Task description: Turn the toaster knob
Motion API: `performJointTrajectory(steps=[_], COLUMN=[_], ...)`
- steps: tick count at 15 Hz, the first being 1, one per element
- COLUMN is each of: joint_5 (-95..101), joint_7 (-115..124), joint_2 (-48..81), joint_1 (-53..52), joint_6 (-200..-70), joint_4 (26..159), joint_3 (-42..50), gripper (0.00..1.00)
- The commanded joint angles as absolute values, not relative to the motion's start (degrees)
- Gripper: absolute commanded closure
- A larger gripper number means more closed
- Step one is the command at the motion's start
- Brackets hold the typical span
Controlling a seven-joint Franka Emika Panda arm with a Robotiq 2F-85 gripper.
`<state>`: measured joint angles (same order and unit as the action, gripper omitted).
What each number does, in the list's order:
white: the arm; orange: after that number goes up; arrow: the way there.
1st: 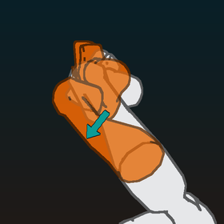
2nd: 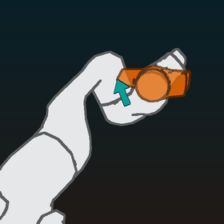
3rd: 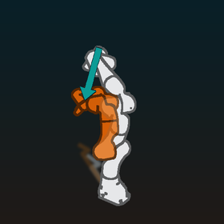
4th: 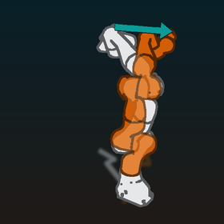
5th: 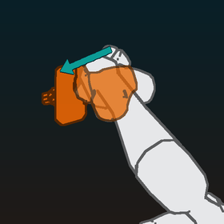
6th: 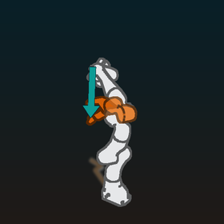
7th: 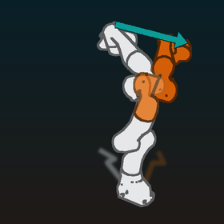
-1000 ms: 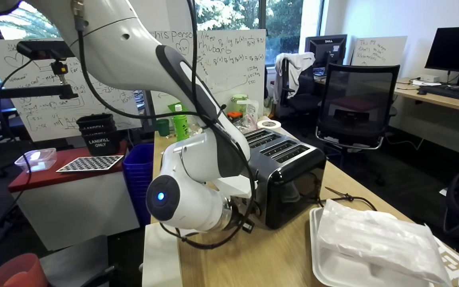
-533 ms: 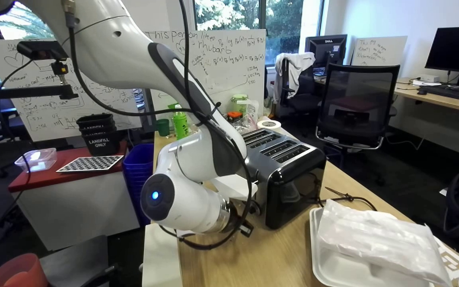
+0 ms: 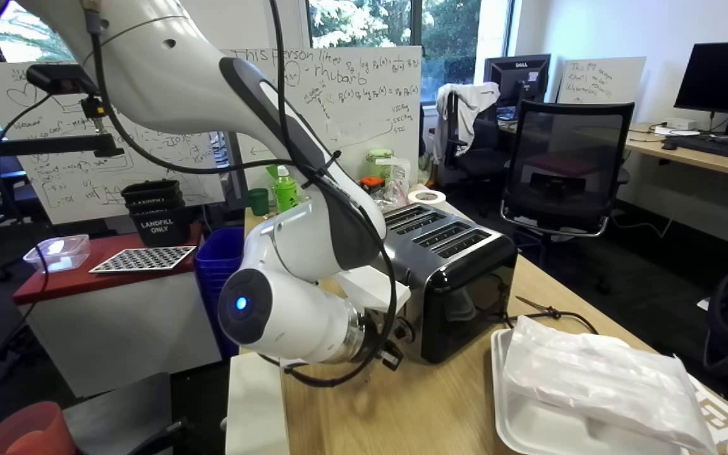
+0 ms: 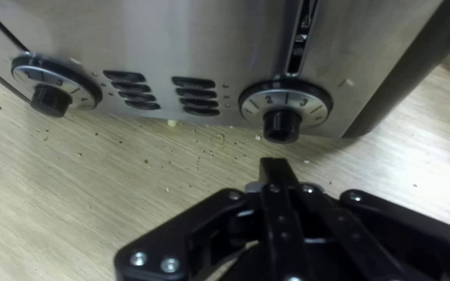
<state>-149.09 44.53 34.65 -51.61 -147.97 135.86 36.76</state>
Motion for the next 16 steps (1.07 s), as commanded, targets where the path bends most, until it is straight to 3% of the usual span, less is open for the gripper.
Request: performJointTrajectory(steps=[1, 3, 12, 14, 16], joint_5=[-149.08, -149.09, -149.08, -149.08, -149.08], joint_7=[46.52, 47.23, 50.08, 50.91, 51.8], joint_2=[34.28, 34.33, 35.09, 35.45, 35.88], joint_1=[-54.67, -56.0, -62.34, -63.55, -64.67], joint_6=[-146.09, -145.96, -143.86, -143.41, -143.18], joint_4=[137.51, 137.96, 139.04, 139.14, 139.03], joint_3=[39.36, 40.19, 47.54, 48.68, 49.52], gripper=[0.94, 0.71, 0.11, 0.01, 0.0])
